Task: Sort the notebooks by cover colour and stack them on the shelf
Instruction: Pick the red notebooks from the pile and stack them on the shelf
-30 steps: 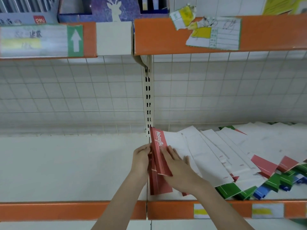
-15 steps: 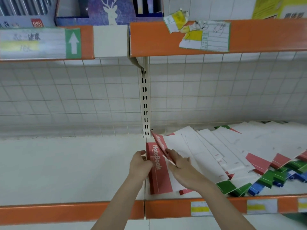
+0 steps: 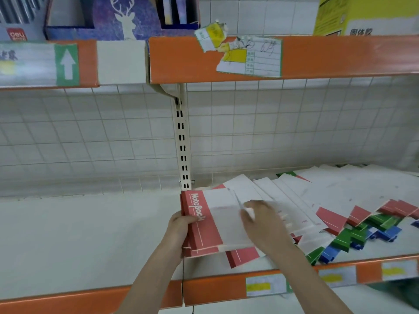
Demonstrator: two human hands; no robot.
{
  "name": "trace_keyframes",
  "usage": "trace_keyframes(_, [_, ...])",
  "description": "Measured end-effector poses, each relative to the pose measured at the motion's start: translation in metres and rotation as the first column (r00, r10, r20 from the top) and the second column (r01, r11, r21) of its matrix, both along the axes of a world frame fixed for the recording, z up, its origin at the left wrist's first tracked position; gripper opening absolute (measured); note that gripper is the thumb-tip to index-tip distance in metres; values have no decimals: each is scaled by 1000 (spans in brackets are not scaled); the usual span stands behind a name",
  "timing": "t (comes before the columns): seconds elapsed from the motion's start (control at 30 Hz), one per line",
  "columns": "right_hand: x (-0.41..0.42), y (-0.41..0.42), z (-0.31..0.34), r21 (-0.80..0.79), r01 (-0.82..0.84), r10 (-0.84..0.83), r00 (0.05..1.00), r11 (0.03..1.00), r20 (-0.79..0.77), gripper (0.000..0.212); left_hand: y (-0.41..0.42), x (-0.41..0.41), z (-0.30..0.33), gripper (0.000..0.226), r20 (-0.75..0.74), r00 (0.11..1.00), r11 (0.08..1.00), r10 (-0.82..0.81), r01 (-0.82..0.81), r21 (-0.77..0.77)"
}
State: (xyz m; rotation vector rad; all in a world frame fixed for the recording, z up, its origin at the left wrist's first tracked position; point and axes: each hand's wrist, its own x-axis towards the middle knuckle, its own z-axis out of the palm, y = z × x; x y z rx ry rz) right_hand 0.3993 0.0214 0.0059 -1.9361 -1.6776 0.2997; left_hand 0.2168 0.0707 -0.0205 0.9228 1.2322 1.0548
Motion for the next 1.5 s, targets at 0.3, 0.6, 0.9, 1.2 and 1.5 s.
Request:
trace_keyframes(0.3, [20, -11, -3, -86, 153, -138, 977, 985, 160, 40, 2, 31, -17, 22, -467, 884, 983, -38, 117, 140])
trace_keyframes(0.6, [24, 1, -3, -145, 154, -192, 936, 977, -295, 15, 0, 36, -15, 21, -583, 812, 974, -17, 145, 174])
trace_keyframes(0.9, [13, 8, -11, -27, -2, -14, 824, 1000, -566, 17, 2, 22, -9, 16, -446, 894, 974, -40, 135, 183])
trace_keyframes(1.2, [-14, 3, -2, 441, -192, 474, 496, 877, -727, 28, -12, 5, 32, 20, 107, 993, 815, 44, -98, 571])
trace_keyframes(1.5, [-34, 2, -10, 469, -214, 513, 443, 857, -735, 35, -19, -14, 21, 9, 63, 981, 766, 181, -181, 617])
